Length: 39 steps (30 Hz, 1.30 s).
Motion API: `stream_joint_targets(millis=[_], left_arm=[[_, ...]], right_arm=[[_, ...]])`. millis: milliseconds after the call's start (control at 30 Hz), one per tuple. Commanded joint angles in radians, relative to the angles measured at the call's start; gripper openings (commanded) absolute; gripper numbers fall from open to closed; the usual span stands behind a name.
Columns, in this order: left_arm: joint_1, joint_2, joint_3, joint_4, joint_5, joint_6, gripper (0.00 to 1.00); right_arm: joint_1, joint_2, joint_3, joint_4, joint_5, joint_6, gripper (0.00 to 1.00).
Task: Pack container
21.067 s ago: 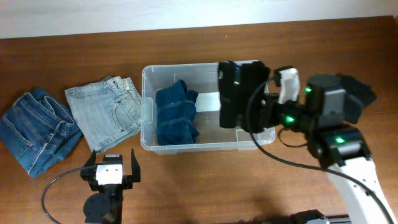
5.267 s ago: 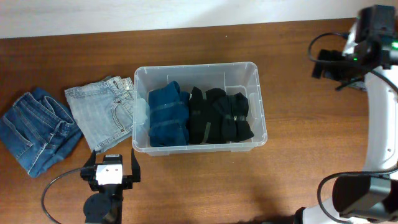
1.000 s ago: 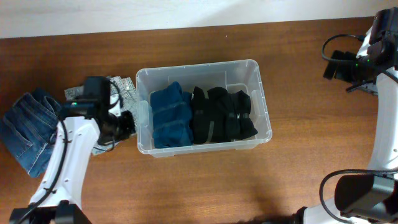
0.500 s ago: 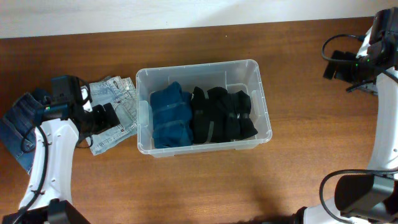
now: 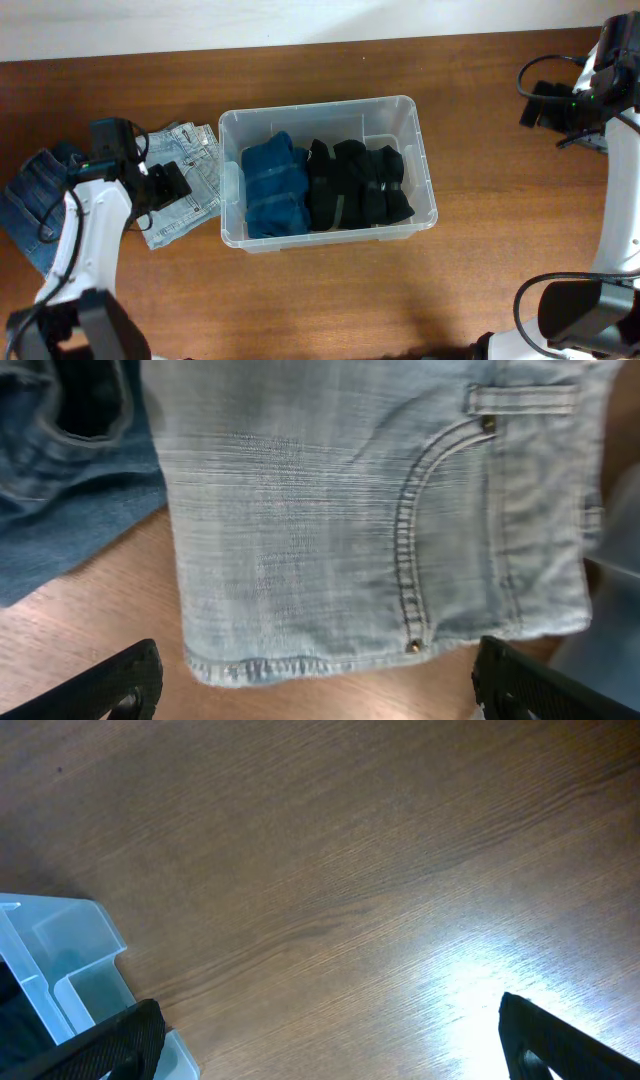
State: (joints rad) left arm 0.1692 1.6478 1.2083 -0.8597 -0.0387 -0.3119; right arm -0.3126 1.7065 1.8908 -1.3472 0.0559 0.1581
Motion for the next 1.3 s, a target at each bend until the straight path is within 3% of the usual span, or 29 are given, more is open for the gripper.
stream_joint_targets(millis=[0,733,1267], left_arm=[[0.004,0.055,0.019,0.017,-0.014,-0.019,0.99],[0.006,0.088,-0.022,0.101,-0.147,-0.212,0.99],[0.039,0.088,-0.205,0.301,-0.149,-0.212,0.99]], right_arm=[[-0.002,0.000,0.008,0.000,0.008,0.006,0.99],[-0.002,0.000,0.008,0.000,0.008,0.007,0.99],[-0.002,0.000,0.008,0.000,0.008,0.006,0.99]])
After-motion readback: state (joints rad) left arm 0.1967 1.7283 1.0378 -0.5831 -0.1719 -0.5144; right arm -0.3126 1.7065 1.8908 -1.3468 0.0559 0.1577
